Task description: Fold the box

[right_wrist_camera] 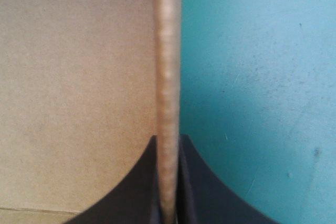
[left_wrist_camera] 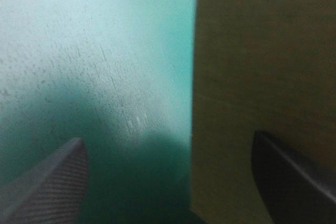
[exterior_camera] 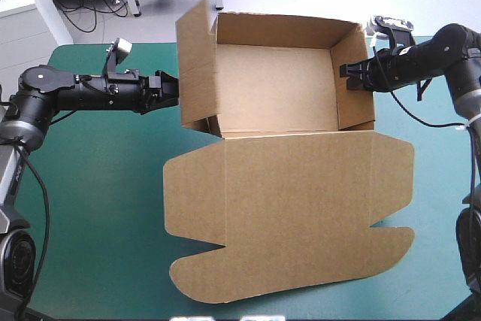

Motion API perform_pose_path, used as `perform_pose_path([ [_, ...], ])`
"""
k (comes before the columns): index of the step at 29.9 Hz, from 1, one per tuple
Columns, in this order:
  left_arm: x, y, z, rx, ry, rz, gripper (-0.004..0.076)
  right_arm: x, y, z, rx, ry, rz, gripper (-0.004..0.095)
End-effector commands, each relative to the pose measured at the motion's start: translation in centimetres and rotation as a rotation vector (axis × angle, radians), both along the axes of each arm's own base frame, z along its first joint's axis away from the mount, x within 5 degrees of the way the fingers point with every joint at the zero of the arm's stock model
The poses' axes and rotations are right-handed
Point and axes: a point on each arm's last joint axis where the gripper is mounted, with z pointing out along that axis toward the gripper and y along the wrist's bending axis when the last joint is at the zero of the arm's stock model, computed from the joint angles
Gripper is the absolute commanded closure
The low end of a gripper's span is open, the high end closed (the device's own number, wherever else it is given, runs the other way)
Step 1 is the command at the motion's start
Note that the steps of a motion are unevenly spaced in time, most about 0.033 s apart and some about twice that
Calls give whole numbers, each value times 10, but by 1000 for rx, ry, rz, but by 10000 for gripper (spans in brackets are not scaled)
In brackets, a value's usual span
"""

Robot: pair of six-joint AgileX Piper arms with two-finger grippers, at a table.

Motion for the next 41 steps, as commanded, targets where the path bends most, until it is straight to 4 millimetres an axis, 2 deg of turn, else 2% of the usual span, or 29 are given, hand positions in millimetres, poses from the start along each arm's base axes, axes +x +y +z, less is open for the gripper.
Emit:
perform_pose_path([
  [1, -17, -7, 27, -76, -52, -73, 126, -5, 6, 23, 39, -105, -32, 926],
  [9, -26, -7, 36, -74, -82, -74, 126, 5, 22, 14, 35, -102, -49, 926],
  [18, -32, -10, 41, -69, -101, -83, 126, 14, 62, 2, 72, -102, -10, 926],
  [22, -34, -16, 37, -24, -98, -109, 126, 15, 81, -5, 75, -96, 29, 926],
  [29, -34, -15, 21, 174, -42, -90, 129, 10, 107, -5, 58, -128, 51, 926],
  [37, -25, -7, 14, 273, -31, 24, 302, -1, 133, -8, -50, -150, 38, 926],
  [41, -23, -11, 7, 392, -45, 52, 333, -4, 140, -8, -38, -142, 37, 926],
])
